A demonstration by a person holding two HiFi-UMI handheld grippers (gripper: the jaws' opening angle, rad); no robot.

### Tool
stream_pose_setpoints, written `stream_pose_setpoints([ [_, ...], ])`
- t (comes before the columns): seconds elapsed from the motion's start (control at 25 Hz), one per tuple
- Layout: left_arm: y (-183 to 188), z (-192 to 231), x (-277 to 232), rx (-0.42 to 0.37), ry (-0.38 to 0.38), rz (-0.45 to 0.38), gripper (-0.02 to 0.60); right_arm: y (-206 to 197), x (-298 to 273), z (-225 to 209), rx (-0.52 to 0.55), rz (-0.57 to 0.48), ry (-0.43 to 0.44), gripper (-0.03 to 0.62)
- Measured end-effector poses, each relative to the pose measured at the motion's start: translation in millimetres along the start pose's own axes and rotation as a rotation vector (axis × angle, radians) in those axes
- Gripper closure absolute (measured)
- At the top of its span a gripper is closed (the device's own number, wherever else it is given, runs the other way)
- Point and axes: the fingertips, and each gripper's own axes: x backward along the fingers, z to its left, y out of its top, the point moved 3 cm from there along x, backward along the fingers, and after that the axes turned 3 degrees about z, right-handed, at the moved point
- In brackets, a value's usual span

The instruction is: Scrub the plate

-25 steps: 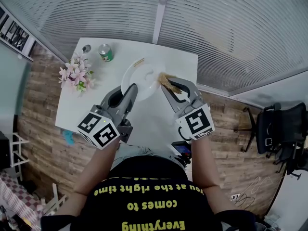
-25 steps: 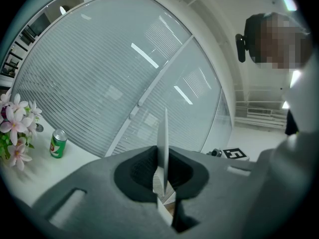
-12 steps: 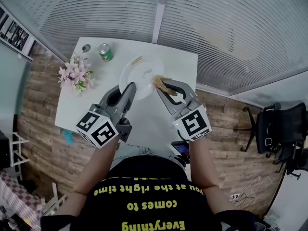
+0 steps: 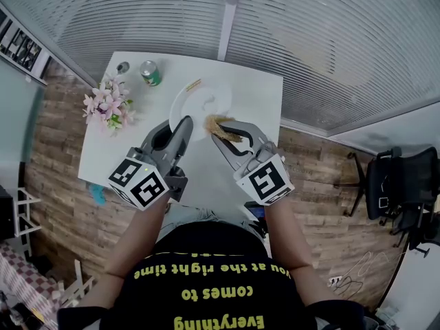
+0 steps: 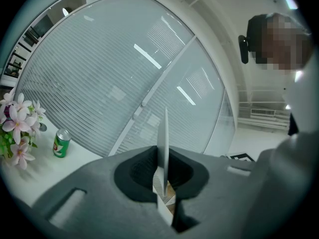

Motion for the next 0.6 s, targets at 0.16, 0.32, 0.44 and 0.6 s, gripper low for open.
stream_pose_setpoints([
  [0.16, 0, 0, 0, -0.003, 0.006, -0.002, 0.561, 1, -3, 10, -0.008, -0.022, 0.025, 0.536],
  [0.32, 0, 1, 1, -0.007, 0.011, -0.002, 0.561, 4, -5, 19, 0.011, -0.012, 0.052, 0.536],
  [0.44, 1, 2, 0, -0.007, 0.012, -0.001, 0.561, 11, -7, 26, 0.012, -0.035, 0.073, 0.536],
  [0.6, 0, 2, 0, -0.005, 0.013, -0.001, 0.561, 18, -8, 38, 0.024, -0.044, 0.112, 0.536],
])
